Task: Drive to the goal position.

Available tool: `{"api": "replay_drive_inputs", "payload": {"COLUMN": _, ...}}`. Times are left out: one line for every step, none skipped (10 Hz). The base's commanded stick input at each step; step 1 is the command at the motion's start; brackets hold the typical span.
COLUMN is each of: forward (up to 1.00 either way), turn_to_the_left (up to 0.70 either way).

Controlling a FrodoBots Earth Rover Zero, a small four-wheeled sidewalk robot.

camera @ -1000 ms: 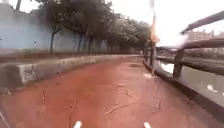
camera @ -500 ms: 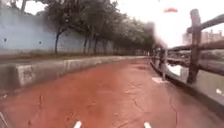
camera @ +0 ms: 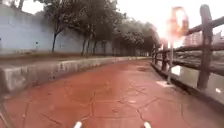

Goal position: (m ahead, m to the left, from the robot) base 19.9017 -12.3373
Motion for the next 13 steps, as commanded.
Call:
{"api": "replay_drive_inputs", "payload": {"forward": 0.50, "turn_to_the_left": 0.00}}
{"api": "replay_drive_inputs", "payload": {"forward": 0.50, "turn_to_the_left": 0.00}}
{"api": "replay_drive_inputs", "payload": {"forward": 0.50, "turn_to_the_left": 0.00}}
{"api": "replay_drive_inputs", "payload": {"forward": 0.50, "turn_to_the_left": 0.00}}
{"api": "replay_drive_inputs", "payload": {"forward": 0.50, "turn_to_the_left": 0.00}}
{"api": "replay_drive_inputs", "payload": {"forward": 0.50, "turn_to_the_left": 0.00}}
{"api": "replay_drive_inputs", "payload": {"forward": 0.50, "turn_to_the_left": 0.00}}
{"api": "replay_drive_inputs", "payload": {"forward": 0.50, "turn_to_the_left": 0.00}}
{"api": "replay_drive_inputs", "payload": {"forward": 0.50, "turn_to_the_left": 0.00}}
{"api": "replay_drive_inputs", "payload": {"forward": 0.50, "turn_to_the_left": 0.00}}
{"api": "replay_drive_inputs", "payload": {"forward": 0.50, "turn_to_the_left": 0.00}}
{"api": "replay_drive_inputs", "payload": {"forward": 0.50, "turn_to_the_left": 0.02}}
{"api": "replay_drive_inputs", "payload": {"forward": 0.50, "turn_to_the_left": 0.05}}
